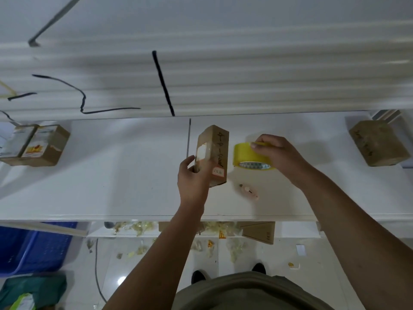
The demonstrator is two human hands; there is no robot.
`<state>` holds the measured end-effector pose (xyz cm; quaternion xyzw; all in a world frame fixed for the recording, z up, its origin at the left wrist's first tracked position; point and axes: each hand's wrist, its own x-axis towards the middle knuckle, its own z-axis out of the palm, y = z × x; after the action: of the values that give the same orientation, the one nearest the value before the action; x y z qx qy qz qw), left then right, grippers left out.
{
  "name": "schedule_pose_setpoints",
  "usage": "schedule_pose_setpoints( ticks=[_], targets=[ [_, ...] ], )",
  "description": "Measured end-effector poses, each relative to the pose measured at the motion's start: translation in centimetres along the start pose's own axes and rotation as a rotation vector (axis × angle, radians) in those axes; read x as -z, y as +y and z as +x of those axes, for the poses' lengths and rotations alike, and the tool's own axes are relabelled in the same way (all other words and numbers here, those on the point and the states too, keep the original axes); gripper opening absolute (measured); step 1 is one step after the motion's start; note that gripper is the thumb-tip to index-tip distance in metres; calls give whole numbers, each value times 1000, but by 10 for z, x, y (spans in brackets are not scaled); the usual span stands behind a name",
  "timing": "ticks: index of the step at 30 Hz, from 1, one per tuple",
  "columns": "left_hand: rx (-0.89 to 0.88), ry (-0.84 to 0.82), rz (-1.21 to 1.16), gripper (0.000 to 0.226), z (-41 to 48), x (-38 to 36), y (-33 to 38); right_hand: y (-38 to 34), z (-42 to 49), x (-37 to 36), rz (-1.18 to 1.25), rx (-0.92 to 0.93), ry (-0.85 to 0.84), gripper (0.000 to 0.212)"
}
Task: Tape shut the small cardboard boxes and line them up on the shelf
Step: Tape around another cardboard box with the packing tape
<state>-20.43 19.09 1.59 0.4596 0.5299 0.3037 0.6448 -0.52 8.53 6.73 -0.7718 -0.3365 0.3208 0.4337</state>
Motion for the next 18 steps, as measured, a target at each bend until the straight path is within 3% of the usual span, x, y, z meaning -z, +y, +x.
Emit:
schedule_pose_setpoints(
  ticks=[6, 12, 14, 18],
  targets=[
    [32, -174, -303, 80, -30, 6, 18, -23, -20, 7, 17, 14, -128, 48],
    [169, -508, -505, 61, -31, 20, 25, -34, -24, -3, -84, -29, 11, 63],
    [185, -557, -398, 57, -27, 25, 24, -30, -27, -7, -172, -21, 80, 65],
    [12, -580, 261, 62, -31, 18, 24, -12, -31, -28, -422, -19, 221, 66]
  ],
)
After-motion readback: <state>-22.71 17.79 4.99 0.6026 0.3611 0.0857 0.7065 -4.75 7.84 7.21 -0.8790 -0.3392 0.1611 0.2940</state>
